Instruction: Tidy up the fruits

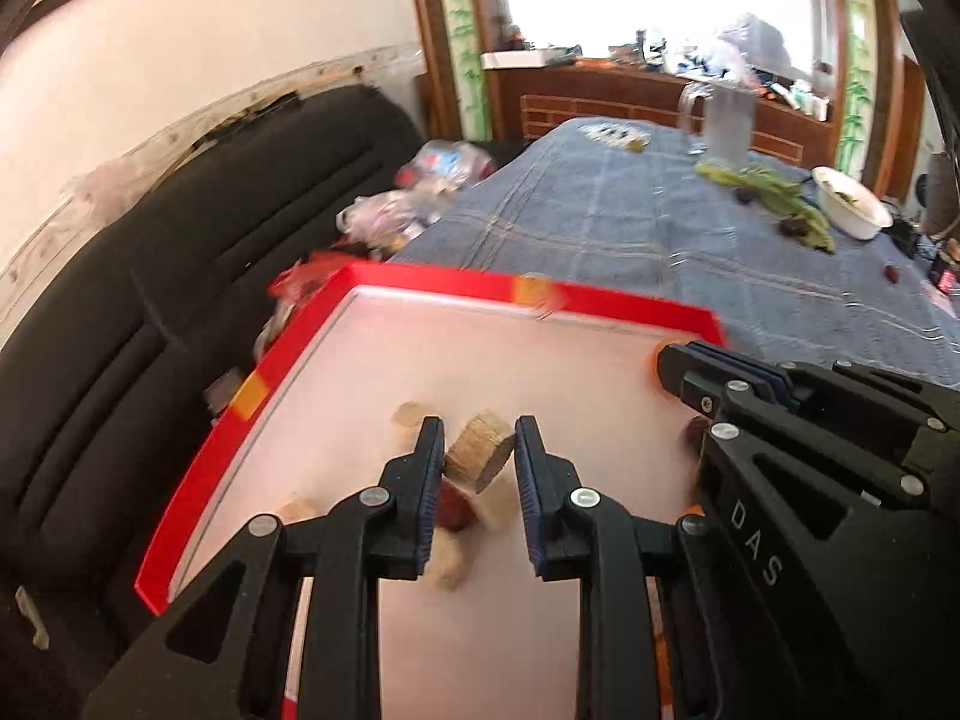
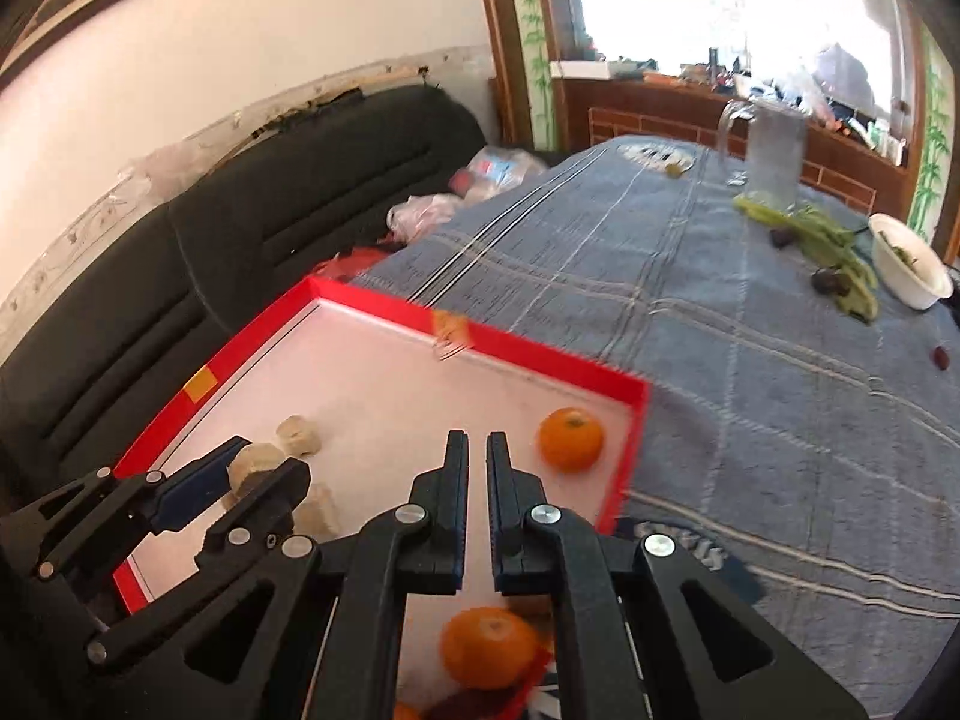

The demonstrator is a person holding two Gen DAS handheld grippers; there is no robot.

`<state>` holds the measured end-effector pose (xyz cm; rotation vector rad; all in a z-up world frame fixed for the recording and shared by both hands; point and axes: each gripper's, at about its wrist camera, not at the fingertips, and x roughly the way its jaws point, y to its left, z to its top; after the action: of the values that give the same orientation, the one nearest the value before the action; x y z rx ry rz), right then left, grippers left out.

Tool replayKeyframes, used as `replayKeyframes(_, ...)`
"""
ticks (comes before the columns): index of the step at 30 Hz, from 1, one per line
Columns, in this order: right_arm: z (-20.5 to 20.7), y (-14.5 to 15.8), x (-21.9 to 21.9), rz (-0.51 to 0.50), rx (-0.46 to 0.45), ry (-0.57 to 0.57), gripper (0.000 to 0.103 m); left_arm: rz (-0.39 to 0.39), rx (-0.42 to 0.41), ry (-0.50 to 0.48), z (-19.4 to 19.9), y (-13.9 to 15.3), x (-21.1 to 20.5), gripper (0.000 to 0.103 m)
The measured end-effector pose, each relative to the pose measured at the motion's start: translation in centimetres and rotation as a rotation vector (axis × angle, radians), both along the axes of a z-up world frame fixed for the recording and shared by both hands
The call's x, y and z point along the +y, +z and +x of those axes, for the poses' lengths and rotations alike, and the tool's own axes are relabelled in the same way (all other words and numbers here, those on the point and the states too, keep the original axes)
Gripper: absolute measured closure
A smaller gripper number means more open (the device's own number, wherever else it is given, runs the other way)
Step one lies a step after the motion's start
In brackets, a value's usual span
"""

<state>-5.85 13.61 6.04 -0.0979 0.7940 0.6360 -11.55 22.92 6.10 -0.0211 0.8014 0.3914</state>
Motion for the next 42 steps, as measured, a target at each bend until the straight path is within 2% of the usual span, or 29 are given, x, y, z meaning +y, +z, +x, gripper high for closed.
replayKeyframes(8,-0.5,-0.9,1.0,-0.026,0.012,0.010,0.099,0.010,0.037,0.021,-0.4,-1.0,0.9,0.074)
replayKeyframes(13,-0.8,-1.1,0.8,-0.039,0.006,0.005,0.099,0.056,0.039,0.033,-0.8,-1.3,0.7,0.057)
replayKeyframes(15,-0.9,-1.1,0.5,-0.040,0.005,0.000,0.099,0.052,0.033,0.043,-1.2,-1.2,0.8,0.041)
replayKeyframes(18,-1.2,-0.9,0.0,-0.032,-0.004,-0.006,0.098,0.045,0.019,0.049,-1.7,-1.1,0.8,0.027)
replayKeyframes(23,-2.3,-0.1,-1.5,-0.013,-0.070,-0.027,0.088,0.059,-0.008,0.028,-2.5,-0.6,-0.1,0.012)
replayKeyframes(28,-3.5,0.8,-3.8,0.024,-0.162,-0.061,0.068,0.073,-0.033,0.001,-3.1,0.0,-1.4,0.006)
replayKeyframes(33,-4.5,1.6,-6.0,0.048,-0.216,-0.094,0.061,0.106,-0.065,-0.009,-4.0,0.8,-3.1,0.002)
replayKeyframes(37,-5.5,2.3,-7.7,0.069,-0.254,-0.127,0.051,0.138,-0.100,-0.023,-5.0,1.8,-4.2,0.000)
replayKeyframes(42,-7.2,3.3,-9.2,0.078,-0.295,-0.147,0.049,0.140,-0.135,-0.021,-6.6,2.8,-4.9,0.000)
